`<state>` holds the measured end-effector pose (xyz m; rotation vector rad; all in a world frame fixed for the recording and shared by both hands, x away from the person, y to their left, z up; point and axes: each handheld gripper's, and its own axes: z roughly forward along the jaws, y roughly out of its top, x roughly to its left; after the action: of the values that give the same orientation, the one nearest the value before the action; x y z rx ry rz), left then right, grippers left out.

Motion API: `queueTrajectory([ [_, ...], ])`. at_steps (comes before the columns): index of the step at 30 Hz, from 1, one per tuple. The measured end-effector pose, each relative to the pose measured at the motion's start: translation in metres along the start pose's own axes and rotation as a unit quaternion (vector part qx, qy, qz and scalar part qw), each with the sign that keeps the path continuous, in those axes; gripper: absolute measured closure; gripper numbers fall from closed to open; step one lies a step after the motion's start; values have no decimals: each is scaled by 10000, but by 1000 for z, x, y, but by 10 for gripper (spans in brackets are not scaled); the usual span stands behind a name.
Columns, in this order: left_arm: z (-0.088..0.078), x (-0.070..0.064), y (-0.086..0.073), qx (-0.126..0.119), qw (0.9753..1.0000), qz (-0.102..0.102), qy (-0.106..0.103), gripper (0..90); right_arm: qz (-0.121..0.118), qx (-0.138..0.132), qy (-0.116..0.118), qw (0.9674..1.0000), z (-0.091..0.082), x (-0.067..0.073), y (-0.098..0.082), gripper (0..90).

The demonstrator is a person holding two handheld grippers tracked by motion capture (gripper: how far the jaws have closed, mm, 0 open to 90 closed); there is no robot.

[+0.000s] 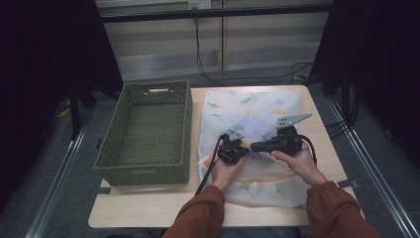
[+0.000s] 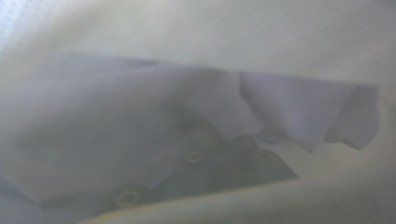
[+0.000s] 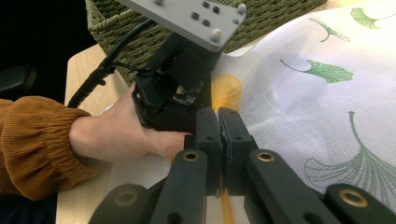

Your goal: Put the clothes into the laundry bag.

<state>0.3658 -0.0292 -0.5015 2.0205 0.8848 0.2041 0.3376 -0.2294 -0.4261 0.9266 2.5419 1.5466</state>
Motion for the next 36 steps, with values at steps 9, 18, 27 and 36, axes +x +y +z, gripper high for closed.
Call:
queueTrajectory([
  [9, -23, -5, 1, 138, 9985, 383, -363, 667, 117, -161, -285, 9994, -5, -7, -4, 882],
  [18, -55, -7, -3, 151, 9966, 584, -557, 409, 145, -227, -409, 9988, -7, -7, -3, 881],
  [27, -84, -21, -10, 308, 9893, 967, -1048, 623, 100, -217, -406, 9989, -7, -4, 0, 876],
  [36, -103, -24, -46, 940, 9793, 1296, -1235, 756, 63, -276, -395, 9988, -10, 1, 3, 876],
])
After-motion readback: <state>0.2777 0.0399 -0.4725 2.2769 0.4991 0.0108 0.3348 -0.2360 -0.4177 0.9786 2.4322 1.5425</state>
